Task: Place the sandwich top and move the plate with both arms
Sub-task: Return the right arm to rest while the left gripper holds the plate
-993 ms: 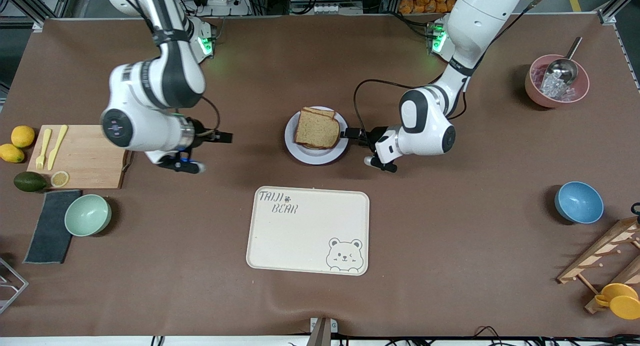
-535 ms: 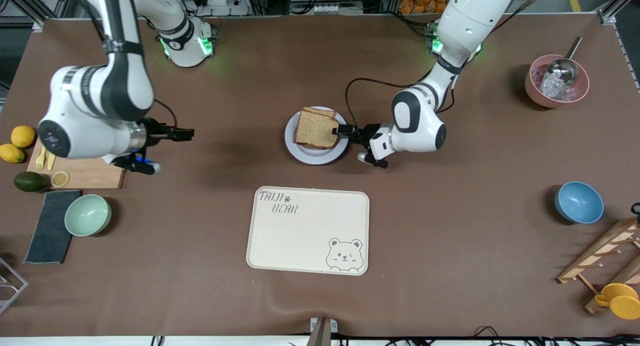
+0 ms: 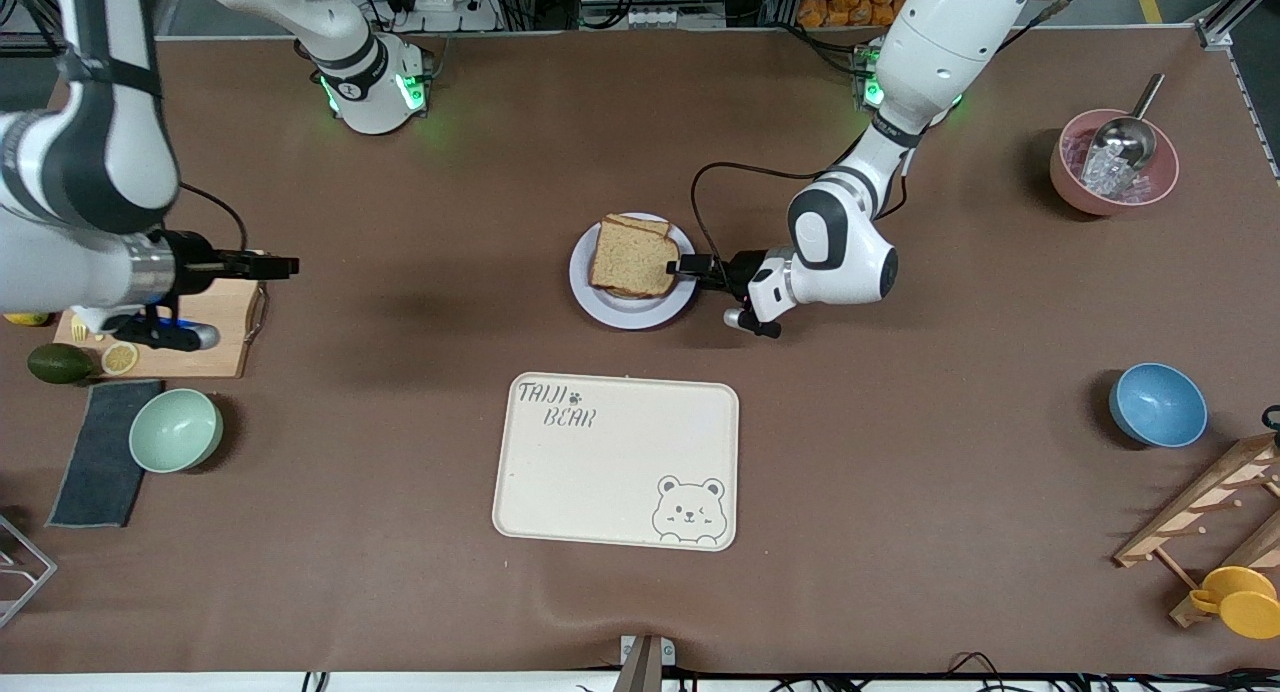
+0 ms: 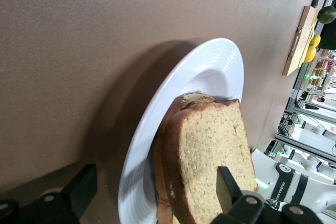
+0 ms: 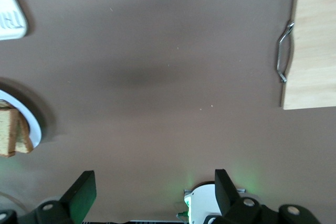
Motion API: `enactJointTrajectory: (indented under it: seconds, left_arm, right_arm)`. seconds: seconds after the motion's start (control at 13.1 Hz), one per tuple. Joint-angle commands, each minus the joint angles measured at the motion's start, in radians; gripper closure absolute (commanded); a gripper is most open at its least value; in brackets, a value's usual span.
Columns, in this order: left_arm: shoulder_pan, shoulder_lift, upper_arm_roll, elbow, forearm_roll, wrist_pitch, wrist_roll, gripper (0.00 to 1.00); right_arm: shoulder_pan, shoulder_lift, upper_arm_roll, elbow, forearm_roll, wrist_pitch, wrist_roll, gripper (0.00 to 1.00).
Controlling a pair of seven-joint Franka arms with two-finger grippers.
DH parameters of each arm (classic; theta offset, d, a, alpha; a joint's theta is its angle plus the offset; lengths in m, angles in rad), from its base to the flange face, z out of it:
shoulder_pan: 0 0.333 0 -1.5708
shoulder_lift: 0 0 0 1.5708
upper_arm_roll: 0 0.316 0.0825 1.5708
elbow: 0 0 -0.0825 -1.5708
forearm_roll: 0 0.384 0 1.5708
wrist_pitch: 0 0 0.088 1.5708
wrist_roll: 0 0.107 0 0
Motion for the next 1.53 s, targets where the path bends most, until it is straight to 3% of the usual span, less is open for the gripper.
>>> enactJointTrajectory:
  seconds: [0.0,0.08,0.15,0.23,0.38,0.61,0.92,1.45]
  left_arm:
    - [0.003,0.006,-0.005,-0.005,-0.033,0.009,0.032,0.0]
    - [0.005,0.005,-0.005,-0.011,-0.033,0.009,0.047,0.06]
    - [0.005,0.002,-0.005,-0.021,-0.033,0.009,0.082,0.67]
    - [0.008,-0.002,-0.005,-0.037,-0.036,0.009,0.122,0.91]
    - [0.025,-0.003,-0.005,-0.063,-0.06,0.009,0.185,0.97]
    - [0.023,-0.005,-0.005,-0.064,-0.083,0.009,0.193,0.98]
    - [0.02,-0.008,-0.028,-0.064,-0.111,0.009,0.194,1.0]
    - [0.061,-0.072,-0.043,-0.067,-0.209,-0.005,0.194,1.0]
  right_arm:
    - [-0.062,-0.097,0.078,0.054,-0.055,-0.047,0.017,0.0]
    - [-0.077,-0.101,0.095,0.123,-0.058,-0.117,0.016,0.0]
    - [-0.128,-0.101,0.136,0.183,-0.058,-0.186,0.017,0.0]
    - [-0.18,-0.102,0.184,0.225,-0.059,-0.227,0.017,0.0]
    - [-0.241,-0.143,0.228,0.248,-0.058,-0.236,0.017,0.0]
    - [-0.355,-0.183,0.336,0.256,-0.062,-0.229,0.019,0.0]
    - [-0.355,-0.265,0.376,0.256,-0.154,-0.175,0.019,0.0]
    - [-0.347,-0.257,0.385,0.293,-0.188,-0.16,0.019,0.0]
